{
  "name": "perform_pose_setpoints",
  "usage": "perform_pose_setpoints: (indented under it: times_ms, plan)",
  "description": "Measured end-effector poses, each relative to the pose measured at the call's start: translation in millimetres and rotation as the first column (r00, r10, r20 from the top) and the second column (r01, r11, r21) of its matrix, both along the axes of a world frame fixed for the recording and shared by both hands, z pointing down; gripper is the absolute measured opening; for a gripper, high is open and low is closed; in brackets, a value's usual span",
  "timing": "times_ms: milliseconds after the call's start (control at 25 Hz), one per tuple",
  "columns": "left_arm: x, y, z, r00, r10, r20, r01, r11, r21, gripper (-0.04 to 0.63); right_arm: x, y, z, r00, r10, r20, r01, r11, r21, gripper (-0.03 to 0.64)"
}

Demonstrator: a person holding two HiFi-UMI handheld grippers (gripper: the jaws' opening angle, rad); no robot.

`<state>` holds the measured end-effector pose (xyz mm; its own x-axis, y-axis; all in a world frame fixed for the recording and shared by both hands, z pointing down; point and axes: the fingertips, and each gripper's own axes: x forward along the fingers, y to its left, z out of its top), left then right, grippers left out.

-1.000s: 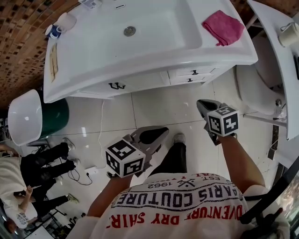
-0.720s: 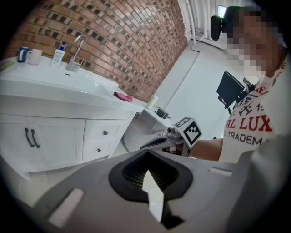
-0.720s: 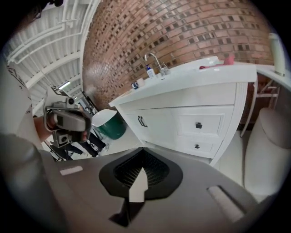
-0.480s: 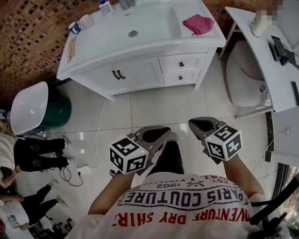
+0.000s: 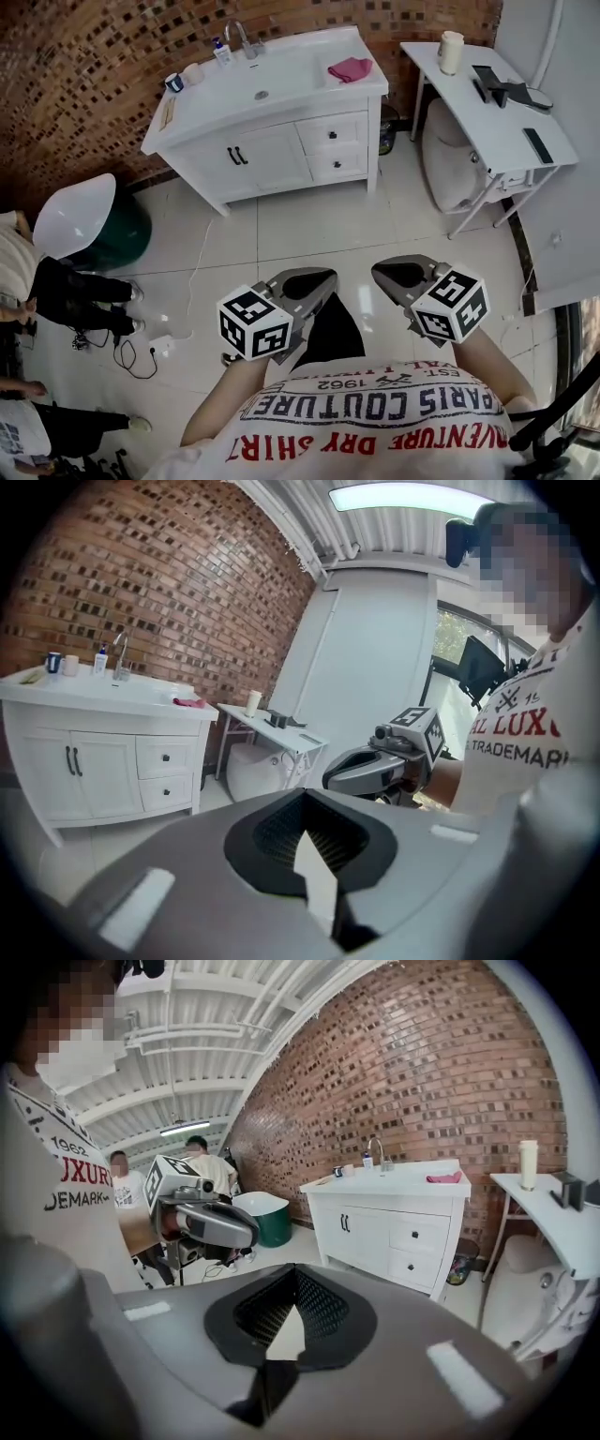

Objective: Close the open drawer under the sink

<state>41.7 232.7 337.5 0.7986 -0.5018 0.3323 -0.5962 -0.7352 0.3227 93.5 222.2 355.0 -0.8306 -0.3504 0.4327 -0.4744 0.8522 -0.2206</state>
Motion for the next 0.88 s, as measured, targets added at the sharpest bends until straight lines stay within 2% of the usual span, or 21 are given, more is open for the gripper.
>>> perform_pose_setpoints:
  times_ms: [200,360,520,880]
  plan:
    - [30.1,61.2,-35.3,0.999,0.012,0.039,-0.014,0.999,0.038,-0.009,20.8,70.2,-40.0,0.999,-0.036,0.039,0.035,0.999,0.011,0.009]
    - [40.8,91.2,-51.8,0.999,0.009,0.041,-0.010,0.999,0.038,-0.009,31.4,106.2,-70.4,0.995,-0.037,0.094,0.036,0.999,0.016,0.009]
    - [50.5,117.5,-56.8,1.000,0.017,0.026,-0.018,0.999,0.041,-0.009,41.7,134.0,-82.0,0.991,-0.026,0.128,0.025,1.000,0.005,0.008]
    - [59.8,152.6,-67.8,1.000,0.025,0.006,-0.025,0.996,0.082,-0.009,46.3,170.0,-86.2,0.992,-0.029,0.120,0.027,0.999,0.020,0.008]
